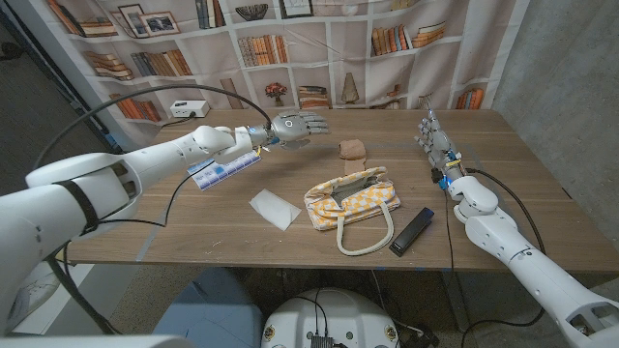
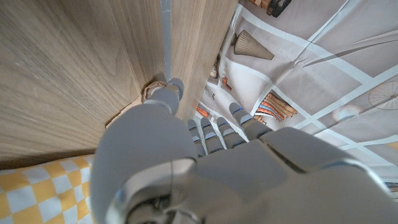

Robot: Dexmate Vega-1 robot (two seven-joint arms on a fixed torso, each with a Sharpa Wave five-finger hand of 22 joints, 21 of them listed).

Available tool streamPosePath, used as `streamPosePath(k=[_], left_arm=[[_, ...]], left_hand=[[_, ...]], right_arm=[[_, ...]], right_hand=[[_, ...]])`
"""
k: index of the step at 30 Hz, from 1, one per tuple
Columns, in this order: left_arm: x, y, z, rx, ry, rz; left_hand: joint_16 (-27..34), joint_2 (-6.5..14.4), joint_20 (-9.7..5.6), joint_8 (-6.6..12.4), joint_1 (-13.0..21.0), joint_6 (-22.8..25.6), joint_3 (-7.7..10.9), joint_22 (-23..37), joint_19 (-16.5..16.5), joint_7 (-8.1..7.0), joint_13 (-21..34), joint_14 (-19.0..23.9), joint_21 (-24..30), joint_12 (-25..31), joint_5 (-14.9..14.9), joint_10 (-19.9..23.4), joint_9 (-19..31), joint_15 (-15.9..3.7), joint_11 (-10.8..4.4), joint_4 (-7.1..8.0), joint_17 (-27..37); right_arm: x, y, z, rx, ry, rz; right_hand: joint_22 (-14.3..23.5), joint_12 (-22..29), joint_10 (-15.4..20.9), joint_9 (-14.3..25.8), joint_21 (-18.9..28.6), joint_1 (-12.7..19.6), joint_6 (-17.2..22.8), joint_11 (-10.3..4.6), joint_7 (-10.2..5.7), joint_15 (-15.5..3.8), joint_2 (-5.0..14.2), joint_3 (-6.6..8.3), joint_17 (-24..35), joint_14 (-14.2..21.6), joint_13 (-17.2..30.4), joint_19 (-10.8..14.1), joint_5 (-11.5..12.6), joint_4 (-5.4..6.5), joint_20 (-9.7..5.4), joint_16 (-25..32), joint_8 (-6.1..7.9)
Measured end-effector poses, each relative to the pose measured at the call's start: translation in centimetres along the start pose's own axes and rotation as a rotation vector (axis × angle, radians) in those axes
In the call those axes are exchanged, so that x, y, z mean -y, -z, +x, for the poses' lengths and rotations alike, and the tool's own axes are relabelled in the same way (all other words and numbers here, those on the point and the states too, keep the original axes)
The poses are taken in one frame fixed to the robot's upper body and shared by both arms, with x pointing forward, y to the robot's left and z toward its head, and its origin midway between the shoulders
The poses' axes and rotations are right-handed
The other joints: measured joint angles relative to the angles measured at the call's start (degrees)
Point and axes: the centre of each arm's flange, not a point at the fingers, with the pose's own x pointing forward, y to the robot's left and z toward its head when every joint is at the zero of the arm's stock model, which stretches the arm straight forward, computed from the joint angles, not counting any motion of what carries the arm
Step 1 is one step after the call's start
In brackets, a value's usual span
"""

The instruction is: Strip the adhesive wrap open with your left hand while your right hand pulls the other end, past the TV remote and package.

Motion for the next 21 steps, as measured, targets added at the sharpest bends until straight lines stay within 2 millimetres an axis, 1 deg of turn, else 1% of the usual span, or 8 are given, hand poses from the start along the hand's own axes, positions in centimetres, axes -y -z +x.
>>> streamPosePath(k=[3,5,7,11,13,14,17,21], left_arm=[[0.2,-0.2,0.2,0.001,0.001,0.004],[0.3,-0.2,0.4,-0.004,-0.002,0.012],[0.4,-0.3,0.5,-0.007,-0.001,0.018],[0.7,-0.8,0.8,0.001,0.005,0.017],[0.8,-0.8,0.9,-0.009,-0.002,0.028],[0.8,-0.8,1.0,-0.012,-0.003,0.032],[0.9,-0.9,1.2,-0.024,-0.006,0.043],[1.2,-1.5,1.4,-0.024,-0.005,0.043]], left_hand=[[-0.2,-0.4,0.23,0.00,1.9,-0.3,0.72,0.0,-1.1,-0.32,-0.3,-1.0,-0.1,-0.4,0.8,-1.0,0.0,0.23,0.17,0.13,0.0],[-0.4,-0.6,0.27,0.00,2.6,-0.3,0.77,0.0,-1.1,-0.32,-0.3,-1.4,-0.1,-0.6,1.0,-1.6,0.0,0.60,0.35,0.18,0.0],[-0.4,-0.8,0.37,0.00,3.1,-0.3,0.77,0.0,-1.6,-0.32,-0.3,-2.0,-0.1,-0.8,1.2,-2.0,0.0,0.49,0.38,0.18,0.0],[-0.4,-1.0,0.58,-0.33,3.8,-0.8,1.25,0.0,-2.0,-0.42,-0.3,-2.3,-0.1,-0.8,1.4,-2.5,0.0,0.91,0.60,0.18,0.0],[-0.4,-1.0,0.42,-0.33,4.4,-0.9,1.25,0.0,-2.2,-0.45,-0.3,-2.6,-0.1,-1.0,1.6,-2.7,0.0,0.71,0.39,0.18,0.0],[-0.4,-1.0,0.56,-0.54,4.7,-1.2,1.25,0.0,-2.5,-0.75,-0.5,-2.9,-0.1,-1.0,1.8,-3.0,0.0,0.82,0.45,0.18,0.0],[-0.4,-1.7,0.58,-0.90,5.4,-2.2,1.25,0.0,-2.6,-0.92,-0.5,-3.7,-0.1,-1.2,2.1,-3.9,0.0,1.01,0.54,0.18,0.0],[-0.4,-1.9,0.80,-0.99,5.6,-2.5,1.25,0.0,-2.9,-1.23,-0.5,-3.7,-0.1,-1.2,2.3,-4.0,0.0,1.01,0.50,0.18,0.0]], right_arm=[[0.1,0.1,0.0,-0.003,0.000,0.000],[0.1,0.2,0.1,-0.005,0.000,0.001],[0.1,0.2,0.1,-0.004,-0.002,0.002],[0.1,0.3,0.2,-0.006,-0.004,0.003],[0.2,0.4,0.2,-0.007,-0.003,0.003],[0.2,0.4,0.3,-0.008,-0.003,0.003],[0.2,0.5,0.3,-0.009,-0.004,0.004],[0.2,0.5,0.3,-0.010,-0.006,0.004]], right_hand=[[0.0,0.0,0.0,0.0,0.0,0.0,0.0,0.00,0.00,0.00,0.00,0.00,0.0,0.0,0.0,0.0,0.0,0.00,0.00,0.0,0.00],[0.0,0.0,0.0,0.0,0.0,0.0,0.0,0.00,0.00,0.00,0.00,0.00,0.0,0.0,0.0,0.0,0.0,0.00,0.00,0.0,0.00],[0.0,0.0,0.0,0.0,0.0,0.0,0.0,0.00,0.00,0.00,0.00,0.00,0.0,0.0,0.0,0.0,0.0,0.00,0.00,0.0,0.00],[0.0,0.0,0.0,0.0,0.0,0.0,0.0,0.00,0.00,0.00,0.00,0.00,0.0,0.0,0.0,0.0,0.0,0.00,0.00,0.0,0.00],[0.0,0.0,0.0,0.0,0.0,0.0,0.0,0.00,0.00,0.00,0.00,0.00,0.0,0.0,0.0,0.0,0.0,0.00,0.00,0.0,0.00],[0.0,0.0,0.0,0.0,0.0,0.0,0.0,0.00,0.00,0.00,0.00,0.00,0.0,0.0,0.0,0.0,0.0,0.00,0.00,0.0,0.00],[0.0,0.0,0.0,0.0,0.0,0.0,0.0,0.00,0.00,0.00,0.00,0.00,0.0,0.0,0.0,0.0,0.0,0.00,0.00,0.0,0.00],[0.0,0.0,0.0,0.0,0.0,0.0,0.0,0.00,0.00,0.00,0.00,0.00,0.0,0.0,0.0,0.0,0.0,0.00,0.00,0.0,0.00]])
